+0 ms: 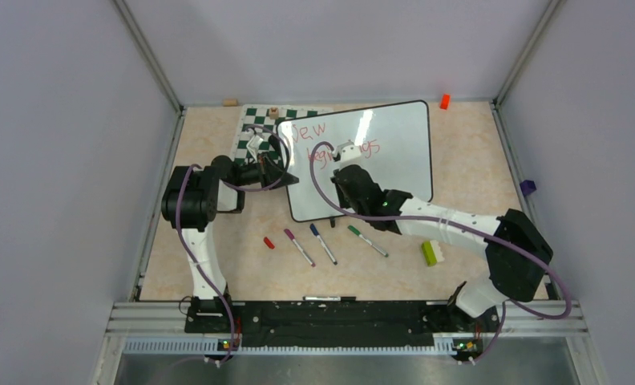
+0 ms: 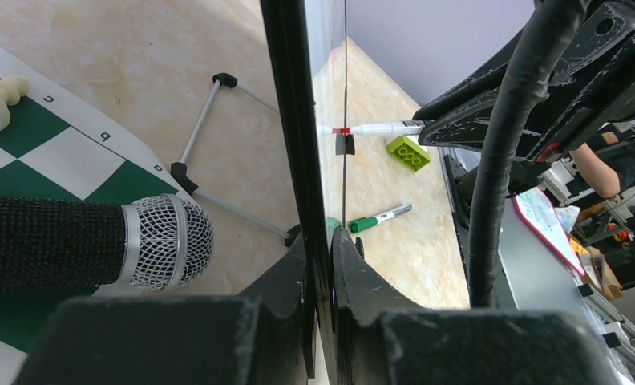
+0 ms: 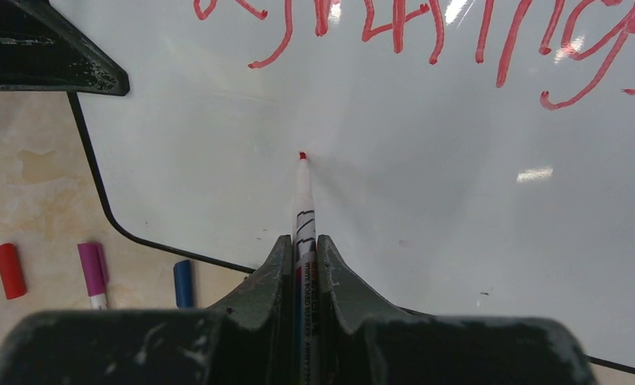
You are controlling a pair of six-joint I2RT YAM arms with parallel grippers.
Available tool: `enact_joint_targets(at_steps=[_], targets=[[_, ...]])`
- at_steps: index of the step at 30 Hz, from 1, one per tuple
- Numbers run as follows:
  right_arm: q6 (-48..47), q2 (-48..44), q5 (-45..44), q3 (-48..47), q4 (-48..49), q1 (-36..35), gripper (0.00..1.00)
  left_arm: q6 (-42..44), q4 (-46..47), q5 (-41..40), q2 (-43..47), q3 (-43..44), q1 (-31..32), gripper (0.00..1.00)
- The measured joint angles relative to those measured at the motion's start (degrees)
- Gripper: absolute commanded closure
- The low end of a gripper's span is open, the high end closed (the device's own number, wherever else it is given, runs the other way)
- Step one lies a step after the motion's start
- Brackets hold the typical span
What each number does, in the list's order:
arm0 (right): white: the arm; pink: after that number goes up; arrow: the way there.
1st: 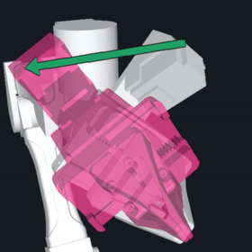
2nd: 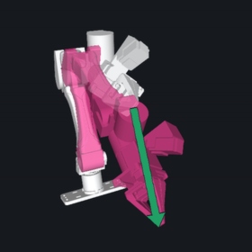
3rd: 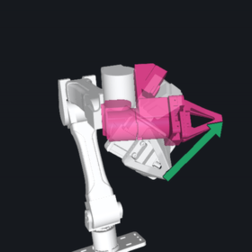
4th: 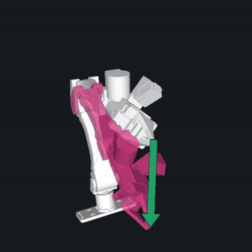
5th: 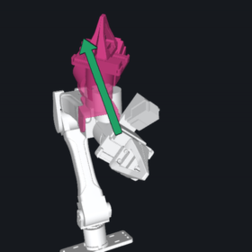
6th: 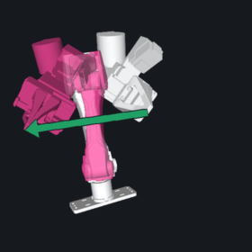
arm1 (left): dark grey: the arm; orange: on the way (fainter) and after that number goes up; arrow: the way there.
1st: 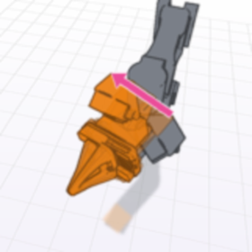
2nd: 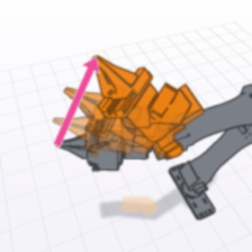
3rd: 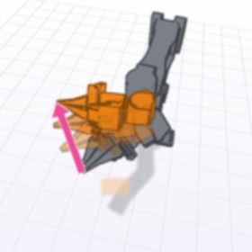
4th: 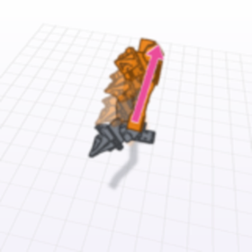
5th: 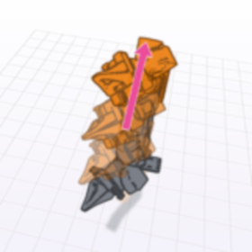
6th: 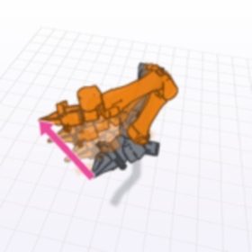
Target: Write a sentence on the whiteboard
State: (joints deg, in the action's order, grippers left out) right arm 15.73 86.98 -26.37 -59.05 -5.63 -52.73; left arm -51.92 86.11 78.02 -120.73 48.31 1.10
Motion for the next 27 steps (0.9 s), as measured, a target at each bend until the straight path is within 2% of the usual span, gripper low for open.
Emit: enact_joint_targets(at_steps=[13, 27], targets=[[0.59, 0.00, -3.69, -0.79, -2.01, -0.15, 1.00, 0.00, -0.02, -0.02, 0.00, 0.00, 0.00, 1.00], [-0.72, -1.36, -2.01, -0.96, -0.48, -0.15, 1.00, 0.00, 0.04, 0.07, 0.00, 0.00, 0.00, 1.00]])
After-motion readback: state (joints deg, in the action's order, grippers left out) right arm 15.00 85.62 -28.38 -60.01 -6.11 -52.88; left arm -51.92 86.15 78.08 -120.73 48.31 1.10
